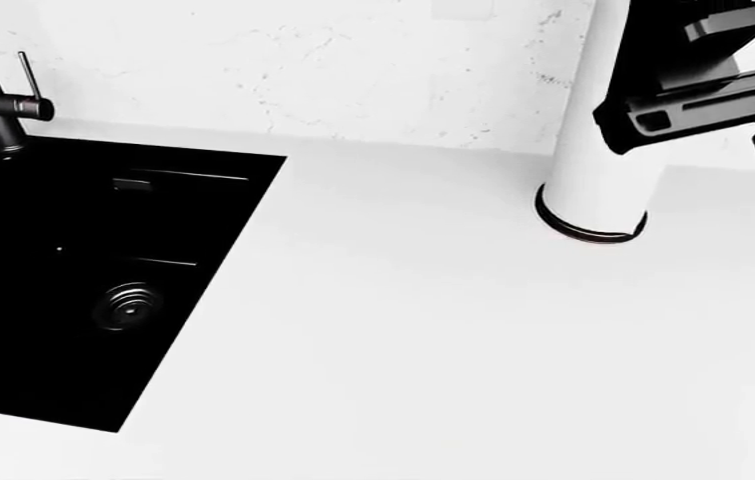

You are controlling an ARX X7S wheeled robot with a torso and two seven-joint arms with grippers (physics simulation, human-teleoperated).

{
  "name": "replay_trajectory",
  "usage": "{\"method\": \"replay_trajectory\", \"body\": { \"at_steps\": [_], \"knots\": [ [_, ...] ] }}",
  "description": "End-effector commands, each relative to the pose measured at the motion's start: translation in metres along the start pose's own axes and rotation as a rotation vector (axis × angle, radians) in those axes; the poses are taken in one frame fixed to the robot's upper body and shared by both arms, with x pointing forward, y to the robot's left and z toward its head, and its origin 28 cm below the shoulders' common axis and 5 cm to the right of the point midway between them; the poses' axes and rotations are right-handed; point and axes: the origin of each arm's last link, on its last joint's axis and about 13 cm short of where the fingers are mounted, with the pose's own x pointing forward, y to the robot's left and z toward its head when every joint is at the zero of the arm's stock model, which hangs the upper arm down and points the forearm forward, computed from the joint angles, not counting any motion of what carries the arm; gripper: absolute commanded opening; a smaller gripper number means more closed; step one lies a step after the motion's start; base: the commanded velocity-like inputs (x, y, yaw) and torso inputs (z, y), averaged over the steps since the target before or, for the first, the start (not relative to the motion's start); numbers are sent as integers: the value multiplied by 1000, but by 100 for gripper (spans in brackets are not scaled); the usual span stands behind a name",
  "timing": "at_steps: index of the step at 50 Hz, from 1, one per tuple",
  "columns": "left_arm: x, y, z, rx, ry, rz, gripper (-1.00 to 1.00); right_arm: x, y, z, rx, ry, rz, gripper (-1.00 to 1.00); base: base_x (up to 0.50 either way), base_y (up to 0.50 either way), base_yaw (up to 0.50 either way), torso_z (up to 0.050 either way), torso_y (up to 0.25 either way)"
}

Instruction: Pick the mango, radish from the counter and place them in the cabinet. Then close the cabinet.

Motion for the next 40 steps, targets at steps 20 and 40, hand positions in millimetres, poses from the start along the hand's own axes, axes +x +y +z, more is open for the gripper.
{"method": "replay_trajectory", "body": {
  "at_steps": [20, 40],
  "knots": [
    [-10, -111, 79, -117, -392, -860, 100, -1, 1, -2, 5, -4, 0, 100, 0, 0, 0, 4, 0],
    [-10, -122, 105, -119, -477, -922, 100, -2, 0, -4, 10, -3, -2, 100, 0, 0, 0, 6, 0]
  ]
}}
